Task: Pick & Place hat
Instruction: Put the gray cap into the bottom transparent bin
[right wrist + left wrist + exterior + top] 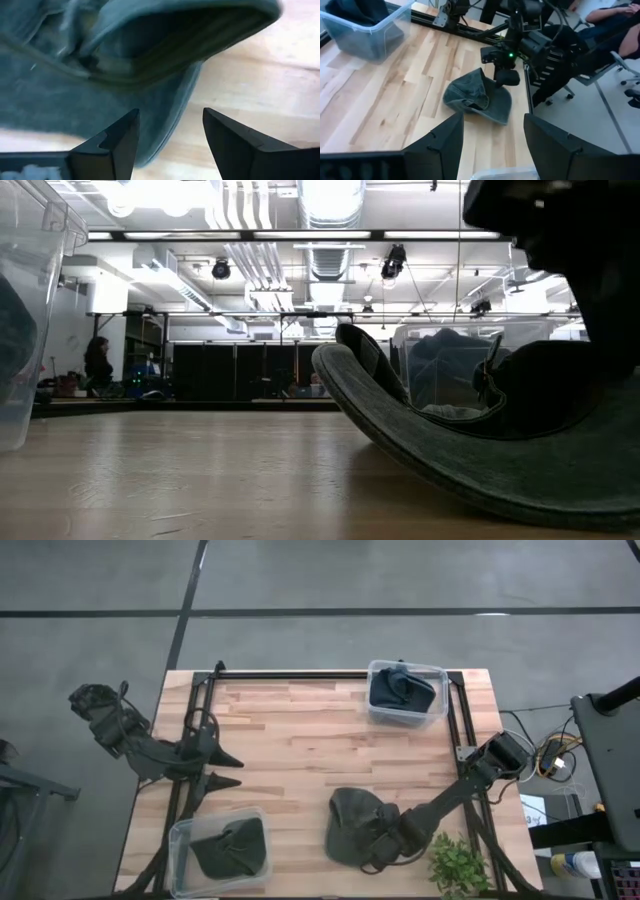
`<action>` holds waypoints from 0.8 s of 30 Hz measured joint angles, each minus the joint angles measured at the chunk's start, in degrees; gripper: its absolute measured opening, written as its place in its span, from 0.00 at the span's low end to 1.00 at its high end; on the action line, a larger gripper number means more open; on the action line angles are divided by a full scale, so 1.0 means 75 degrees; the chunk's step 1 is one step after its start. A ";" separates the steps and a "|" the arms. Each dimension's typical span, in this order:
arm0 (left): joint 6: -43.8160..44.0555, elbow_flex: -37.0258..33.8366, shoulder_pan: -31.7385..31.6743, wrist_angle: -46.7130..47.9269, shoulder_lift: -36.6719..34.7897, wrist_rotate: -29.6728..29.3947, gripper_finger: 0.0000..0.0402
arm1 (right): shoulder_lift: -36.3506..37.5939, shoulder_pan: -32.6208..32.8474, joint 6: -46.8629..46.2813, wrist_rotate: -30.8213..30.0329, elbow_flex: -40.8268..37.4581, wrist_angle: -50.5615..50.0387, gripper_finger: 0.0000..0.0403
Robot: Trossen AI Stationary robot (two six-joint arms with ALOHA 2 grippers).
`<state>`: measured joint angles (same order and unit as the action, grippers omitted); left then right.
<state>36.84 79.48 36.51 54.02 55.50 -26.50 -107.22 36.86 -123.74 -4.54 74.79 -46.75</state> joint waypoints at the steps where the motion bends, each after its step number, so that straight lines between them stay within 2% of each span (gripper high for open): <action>1: -0.0061 0.0000 0.0000 -0.0001 -0.0015 0.0000 0.50 | 0.0000 -0.0008 -0.0076 -0.0001 -0.0083 0.0039 0.52; 6: -0.0195 0.0000 0.0000 -0.0002 -0.0045 -0.0002 0.50 | 0.0000 -0.0142 -0.0167 -0.0014 -0.0433 0.0267 0.52; 15: -0.0314 0.0003 0.0000 0.0000 -0.0076 0.0000 0.50 | 0.0000 -0.0449 0.0144 -0.0372 -0.1325 0.2029 0.48; 19: -0.0317 0.0003 0.0000 0.0000 -0.0076 0.0006 0.50 | 0.0038 -0.0481 0.0082 -0.0402 -0.1608 0.2369 0.37; 24: -0.0317 0.0003 0.0000 0.0003 -0.0076 0.0009 0.50 | 0.0055 -0.0480 -0.0050 -0.0419 -0.1683 0.2491 0.15</action>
<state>34.46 79.50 36.51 54.04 54.94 -26.44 -106.80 33.26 -124.11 -7.68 62.17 -28.06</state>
